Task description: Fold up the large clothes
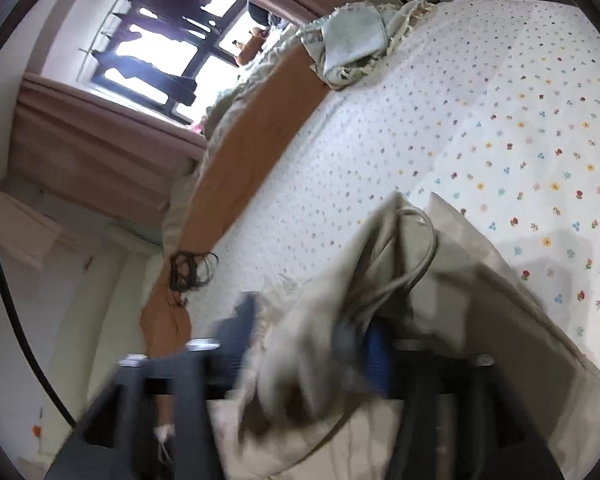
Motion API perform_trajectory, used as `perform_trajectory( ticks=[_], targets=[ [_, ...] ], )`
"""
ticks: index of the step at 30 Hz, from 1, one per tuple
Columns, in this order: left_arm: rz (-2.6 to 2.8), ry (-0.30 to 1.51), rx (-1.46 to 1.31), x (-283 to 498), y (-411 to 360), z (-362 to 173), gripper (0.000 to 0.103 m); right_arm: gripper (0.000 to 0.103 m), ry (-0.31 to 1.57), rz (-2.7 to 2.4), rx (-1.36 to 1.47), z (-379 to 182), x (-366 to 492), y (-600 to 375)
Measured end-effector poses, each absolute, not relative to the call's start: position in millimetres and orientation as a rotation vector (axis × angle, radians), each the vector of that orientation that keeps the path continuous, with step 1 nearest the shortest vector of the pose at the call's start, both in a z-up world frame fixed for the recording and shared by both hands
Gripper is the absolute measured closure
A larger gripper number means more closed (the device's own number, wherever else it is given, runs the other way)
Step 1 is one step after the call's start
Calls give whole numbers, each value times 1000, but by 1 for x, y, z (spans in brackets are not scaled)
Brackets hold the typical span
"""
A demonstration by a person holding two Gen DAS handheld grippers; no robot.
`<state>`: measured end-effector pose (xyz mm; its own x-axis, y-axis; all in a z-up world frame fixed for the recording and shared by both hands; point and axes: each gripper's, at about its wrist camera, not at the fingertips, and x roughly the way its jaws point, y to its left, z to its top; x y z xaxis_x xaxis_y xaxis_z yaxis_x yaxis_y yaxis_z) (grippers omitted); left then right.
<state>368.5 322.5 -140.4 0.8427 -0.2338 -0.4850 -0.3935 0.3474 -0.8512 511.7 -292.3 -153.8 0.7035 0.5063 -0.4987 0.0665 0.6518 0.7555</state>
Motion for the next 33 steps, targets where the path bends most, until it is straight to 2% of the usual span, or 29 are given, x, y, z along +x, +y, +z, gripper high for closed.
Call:
perform_trajectory(
  ticks=[13, 27, 30, 33],
  targets=[
    [234, 585, -1169, 286, 329, -144, 21, 40, 865, 259, 622, -157, 469, -263],
    [328, 590, -1194, 202, 334, -169, 23, 41, 933, 416, 372, -139, 473, -122],
    [348, 584, -1204, 191, 337, -172, 24, 43, 960, 440, 298, -142, 485, -86],
    [372, 573, -1211, 177, 338, -178, 25, 50, 1022, 438, 237, -157, 498, -56]
  ],
)
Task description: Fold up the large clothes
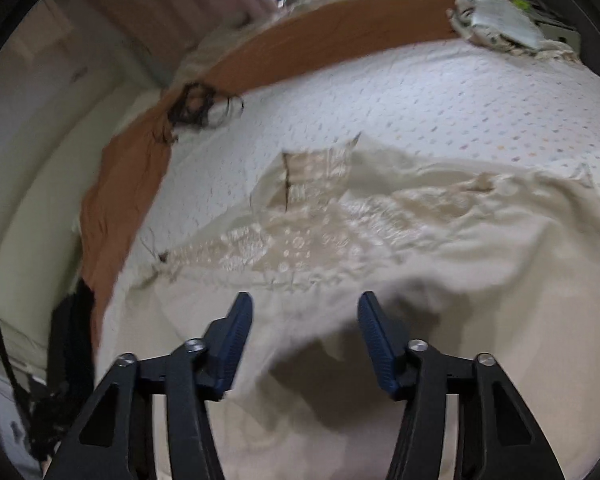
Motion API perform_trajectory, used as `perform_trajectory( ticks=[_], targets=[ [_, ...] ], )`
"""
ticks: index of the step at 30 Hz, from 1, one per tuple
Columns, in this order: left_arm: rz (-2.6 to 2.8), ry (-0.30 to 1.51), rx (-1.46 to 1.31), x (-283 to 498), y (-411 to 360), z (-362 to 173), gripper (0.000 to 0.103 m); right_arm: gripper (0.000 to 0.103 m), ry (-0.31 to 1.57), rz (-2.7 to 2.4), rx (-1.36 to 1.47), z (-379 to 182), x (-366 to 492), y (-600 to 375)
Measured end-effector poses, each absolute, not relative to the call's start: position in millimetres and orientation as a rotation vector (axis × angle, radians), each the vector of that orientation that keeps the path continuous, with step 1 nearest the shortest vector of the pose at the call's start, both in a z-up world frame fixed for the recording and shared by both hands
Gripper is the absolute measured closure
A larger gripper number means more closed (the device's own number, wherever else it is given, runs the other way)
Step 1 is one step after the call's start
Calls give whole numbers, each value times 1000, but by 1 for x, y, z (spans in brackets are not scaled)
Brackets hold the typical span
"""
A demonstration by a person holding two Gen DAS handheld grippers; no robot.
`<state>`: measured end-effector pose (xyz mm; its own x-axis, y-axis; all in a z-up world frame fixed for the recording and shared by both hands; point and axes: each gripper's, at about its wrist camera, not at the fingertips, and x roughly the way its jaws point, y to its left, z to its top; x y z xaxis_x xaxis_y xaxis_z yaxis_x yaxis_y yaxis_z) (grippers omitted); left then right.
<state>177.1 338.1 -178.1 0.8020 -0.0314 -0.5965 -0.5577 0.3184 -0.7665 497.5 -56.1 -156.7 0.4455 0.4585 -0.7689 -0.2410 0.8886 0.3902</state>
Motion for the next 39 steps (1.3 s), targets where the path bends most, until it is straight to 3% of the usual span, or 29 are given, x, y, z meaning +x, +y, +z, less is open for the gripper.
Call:
perform_trajectory(
  ticks=[9, 11, 12, 22, 31, 39],
  targets=[
    [389, 609, -1264, 157, 335, -209, 29, 68, 1169, 302, -4, -230, 534, -9],
    [388, 616, -1262, 158, 335, -211, 29, 85, 1142, 316, -19, -231, 537, -8],
    [387, 620, -1260, 159, 335, -212, 29, 99, 1144, 339, -16, -231, 539, -7],
    [352, 634, -1252, 172, 328, -212, 29, 101, 1035, 348, 39, -181, 563, -10],
    [305, 664, -1292, 184, 318, -224, 37, 101, 1116, 319, 77, -235, 584, -1],
    [281, 673, -1279, 206, 317, -225, 37, 101, 1118, 316, 48, -232, 591, 2]
  ],
)
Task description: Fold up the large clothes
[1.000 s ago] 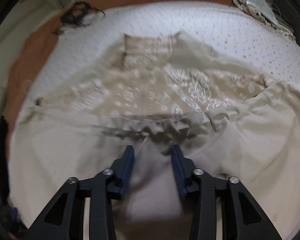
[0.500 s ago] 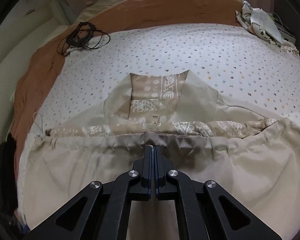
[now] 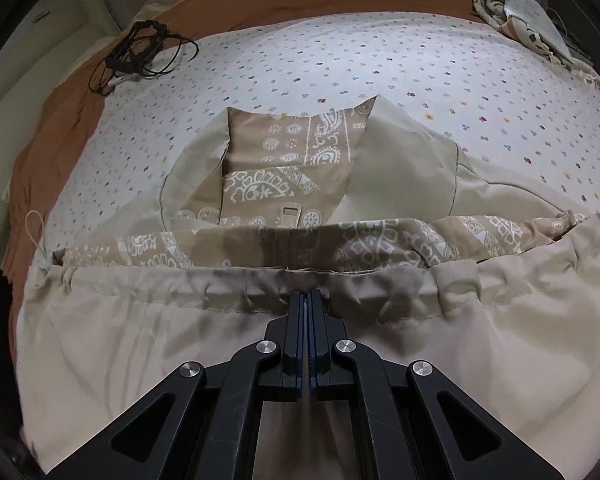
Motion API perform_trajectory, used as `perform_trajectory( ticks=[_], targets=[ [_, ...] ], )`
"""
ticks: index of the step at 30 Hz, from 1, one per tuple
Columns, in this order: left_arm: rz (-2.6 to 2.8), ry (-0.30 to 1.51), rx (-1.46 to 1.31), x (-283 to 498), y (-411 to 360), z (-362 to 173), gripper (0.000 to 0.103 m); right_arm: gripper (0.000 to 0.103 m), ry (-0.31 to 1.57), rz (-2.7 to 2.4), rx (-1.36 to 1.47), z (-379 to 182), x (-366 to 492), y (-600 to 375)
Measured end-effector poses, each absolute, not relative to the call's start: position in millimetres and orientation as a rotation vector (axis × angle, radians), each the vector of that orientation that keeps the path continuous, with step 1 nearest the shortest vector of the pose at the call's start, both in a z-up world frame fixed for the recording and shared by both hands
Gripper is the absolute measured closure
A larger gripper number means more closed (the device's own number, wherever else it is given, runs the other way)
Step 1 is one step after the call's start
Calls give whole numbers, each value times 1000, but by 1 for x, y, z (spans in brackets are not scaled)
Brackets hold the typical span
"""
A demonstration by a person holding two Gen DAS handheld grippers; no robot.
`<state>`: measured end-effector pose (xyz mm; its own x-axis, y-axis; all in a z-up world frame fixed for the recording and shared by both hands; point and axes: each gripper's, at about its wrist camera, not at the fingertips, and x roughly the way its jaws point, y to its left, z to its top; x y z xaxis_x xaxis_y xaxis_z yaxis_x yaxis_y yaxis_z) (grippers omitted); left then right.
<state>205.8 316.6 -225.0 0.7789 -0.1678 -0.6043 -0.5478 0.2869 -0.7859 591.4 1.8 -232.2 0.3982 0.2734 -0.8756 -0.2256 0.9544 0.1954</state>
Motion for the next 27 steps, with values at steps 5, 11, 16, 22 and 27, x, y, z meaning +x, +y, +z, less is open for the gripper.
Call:
perform_trajectory(
  ticks=[5, 11, 16, 22, 27],
  targets=[
    [278, 669, -1262, 225, 312, -227, 37, 101, 1121, 322, 71, -236, 598, 1],
    [270, 668, -1276, 231, 314, -237, 87, 100, 1135, 354, 60, -230, 598, 0],
    [228, 608, -1262, 224, 312, -225, 94, 74, 1108, 389, 60, -199, 567, -16],
    [170, 565, -1267, 218, 310, -204, 96, 69, 1073, 388, 99, -163, 520, -50],
    [117, 528, -1250, 214, 302, -181, 96, 69, 1058, 413, 101, -144, 468, -65]
  ],
)
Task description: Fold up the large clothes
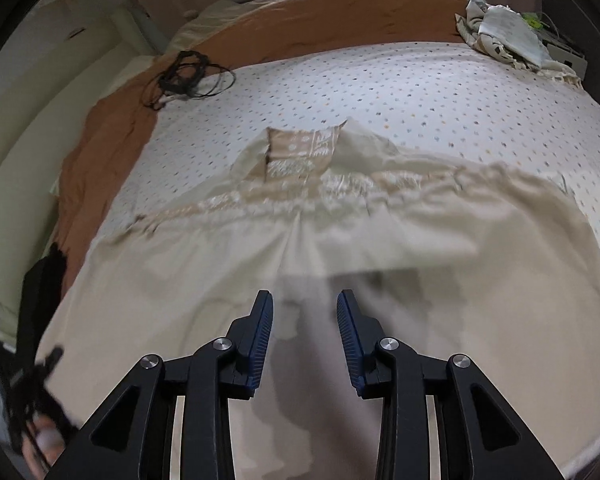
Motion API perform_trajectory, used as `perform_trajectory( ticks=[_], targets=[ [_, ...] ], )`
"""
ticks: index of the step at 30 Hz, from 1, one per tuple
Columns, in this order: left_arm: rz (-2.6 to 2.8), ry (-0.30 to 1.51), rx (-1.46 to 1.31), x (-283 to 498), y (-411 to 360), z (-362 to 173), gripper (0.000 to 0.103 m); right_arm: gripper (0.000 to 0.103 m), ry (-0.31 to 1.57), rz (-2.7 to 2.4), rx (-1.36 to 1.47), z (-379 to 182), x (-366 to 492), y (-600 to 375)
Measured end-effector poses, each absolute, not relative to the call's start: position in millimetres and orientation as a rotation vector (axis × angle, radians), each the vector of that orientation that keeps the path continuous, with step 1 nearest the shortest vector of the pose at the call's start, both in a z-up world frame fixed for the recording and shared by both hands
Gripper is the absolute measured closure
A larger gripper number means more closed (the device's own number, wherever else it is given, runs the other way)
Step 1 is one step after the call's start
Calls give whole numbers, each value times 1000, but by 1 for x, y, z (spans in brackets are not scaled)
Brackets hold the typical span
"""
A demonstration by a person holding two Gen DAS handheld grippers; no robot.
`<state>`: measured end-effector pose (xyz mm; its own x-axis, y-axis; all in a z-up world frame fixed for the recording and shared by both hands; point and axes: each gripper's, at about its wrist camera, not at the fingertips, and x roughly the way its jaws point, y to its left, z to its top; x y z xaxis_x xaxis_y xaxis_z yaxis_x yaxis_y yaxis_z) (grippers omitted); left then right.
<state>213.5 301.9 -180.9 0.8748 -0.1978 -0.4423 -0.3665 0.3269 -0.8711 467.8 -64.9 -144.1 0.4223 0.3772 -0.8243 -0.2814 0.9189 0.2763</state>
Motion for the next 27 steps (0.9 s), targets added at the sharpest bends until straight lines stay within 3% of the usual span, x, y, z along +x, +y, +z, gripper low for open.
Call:
perform_trajectory(
  ticks=[5, 8, 27],
  targets=[
    [74, 492, -1234, 206, 291, -160, 96, 68, 1068, 443, 102, -146, 416, -69],
    [62, 477, -1230, 198, 285, -152, 96, 56, 1072, 462, 97, -153, 392, -70],
    [112, 514, -1229, 162, 274, -155, 96, 56, 1151, 471, 25, -217, 329, -83]
  ],
)
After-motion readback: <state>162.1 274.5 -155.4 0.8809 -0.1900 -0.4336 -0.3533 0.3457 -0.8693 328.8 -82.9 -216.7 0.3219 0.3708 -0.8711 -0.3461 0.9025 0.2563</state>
